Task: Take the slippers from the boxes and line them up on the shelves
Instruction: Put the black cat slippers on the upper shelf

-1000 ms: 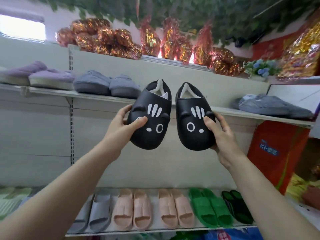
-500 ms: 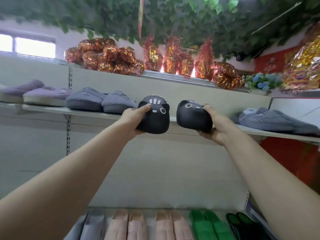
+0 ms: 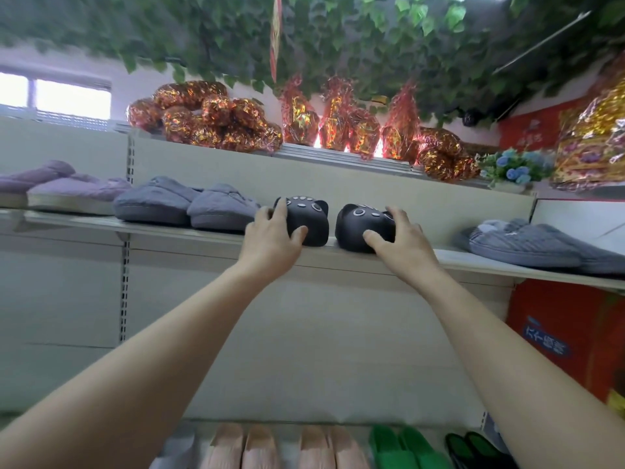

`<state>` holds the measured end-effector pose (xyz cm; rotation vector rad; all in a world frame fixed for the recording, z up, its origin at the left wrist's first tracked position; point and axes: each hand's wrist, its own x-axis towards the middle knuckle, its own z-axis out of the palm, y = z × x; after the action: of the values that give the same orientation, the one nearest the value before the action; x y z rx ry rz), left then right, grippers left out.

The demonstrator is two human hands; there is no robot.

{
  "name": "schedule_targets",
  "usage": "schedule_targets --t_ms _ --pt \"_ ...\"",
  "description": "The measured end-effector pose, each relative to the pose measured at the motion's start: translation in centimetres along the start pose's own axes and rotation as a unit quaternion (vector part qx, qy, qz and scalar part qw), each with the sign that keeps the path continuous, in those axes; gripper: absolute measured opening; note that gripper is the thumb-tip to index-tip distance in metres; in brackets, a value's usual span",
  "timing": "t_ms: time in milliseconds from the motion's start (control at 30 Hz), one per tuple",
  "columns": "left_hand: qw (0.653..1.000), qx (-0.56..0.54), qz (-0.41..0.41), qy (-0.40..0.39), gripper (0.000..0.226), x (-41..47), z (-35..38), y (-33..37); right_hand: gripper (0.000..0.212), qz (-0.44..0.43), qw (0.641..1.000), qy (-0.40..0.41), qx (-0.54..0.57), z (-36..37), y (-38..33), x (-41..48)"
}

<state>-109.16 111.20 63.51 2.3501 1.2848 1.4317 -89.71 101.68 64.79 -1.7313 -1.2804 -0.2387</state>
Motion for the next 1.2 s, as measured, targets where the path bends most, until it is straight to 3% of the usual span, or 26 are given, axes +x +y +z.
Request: schedule_targets --t_ms 167,933,1100,1200 --pt "0.998 0.028 0.061 0.01 0.076 0.3 1.6 -0.7 0.065 -0.039 0.995 -0.003 -0.09 1.7 0.1 0.3" --pt "0.994 0.058 0.079 -0.047 0.072 3.1 3.7 -1.4 0.067 -0.054 0.979 -0.04 -0.192 3.4 1.4 3.8" --pt "0.978 0.113 0.178 -0.003 0.06 -0.5 0.5 -2.6 0.058 -0.173 0.941 0.028 -0.289 2.8 1.2 1.6" --pt "0.959 0.159 0.235 0.023 0.049 -3.8 -1.7 -4.5 0.052 -0.264 0.92 0.051 -0.286 3.7 0.8 -1.0"
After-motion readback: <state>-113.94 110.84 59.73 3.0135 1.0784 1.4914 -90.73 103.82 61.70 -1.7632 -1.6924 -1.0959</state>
